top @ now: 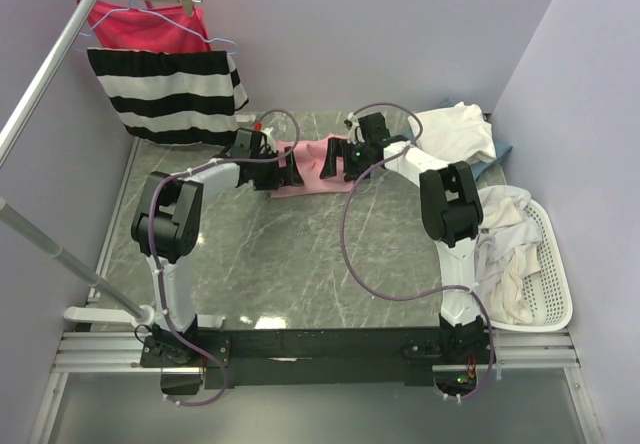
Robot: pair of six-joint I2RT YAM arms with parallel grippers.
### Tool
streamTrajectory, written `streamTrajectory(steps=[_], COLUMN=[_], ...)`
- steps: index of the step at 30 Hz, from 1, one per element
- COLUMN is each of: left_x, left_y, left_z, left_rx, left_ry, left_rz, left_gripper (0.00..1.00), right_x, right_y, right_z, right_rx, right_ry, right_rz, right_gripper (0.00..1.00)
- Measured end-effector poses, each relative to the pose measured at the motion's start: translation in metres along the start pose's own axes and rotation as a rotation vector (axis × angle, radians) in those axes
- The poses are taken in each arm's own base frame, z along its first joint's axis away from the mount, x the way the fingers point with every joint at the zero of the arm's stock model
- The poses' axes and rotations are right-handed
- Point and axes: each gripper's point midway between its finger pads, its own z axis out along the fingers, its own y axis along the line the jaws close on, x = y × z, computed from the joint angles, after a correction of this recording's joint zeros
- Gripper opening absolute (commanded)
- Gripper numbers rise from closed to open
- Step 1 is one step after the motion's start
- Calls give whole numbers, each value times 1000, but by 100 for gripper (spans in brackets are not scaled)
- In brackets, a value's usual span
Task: Fold and stack the t-shirts
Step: Smooth out wrinkles on the folded tshirt
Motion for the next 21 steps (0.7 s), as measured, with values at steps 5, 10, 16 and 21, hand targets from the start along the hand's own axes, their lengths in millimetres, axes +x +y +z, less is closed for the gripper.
streamTrajectory(steps=[5, 10, 16, 21], left_x=[1, -11, -22, -13], left_y=[12, 32, 47, 52], left_z=[-16, -35, -41, -24], left_rx=[-103, -223, -252, -204], left_ry=[-58, -142, -178, -136], left_rz=[10, 7, -15, -37], left_gripper=[99, 99, 99, 86], right_x=[10, 13, -2, -10], right_y=[-10, -32, -59, -61], right_z=[-10, -19, -32, -30], right_rx=[108, 154, 159, 92], right_ry=[-13, -36, -78, -81], right_rz=[-29, 2, 55, 90], right_gripper=[100, 100, 98, 90])
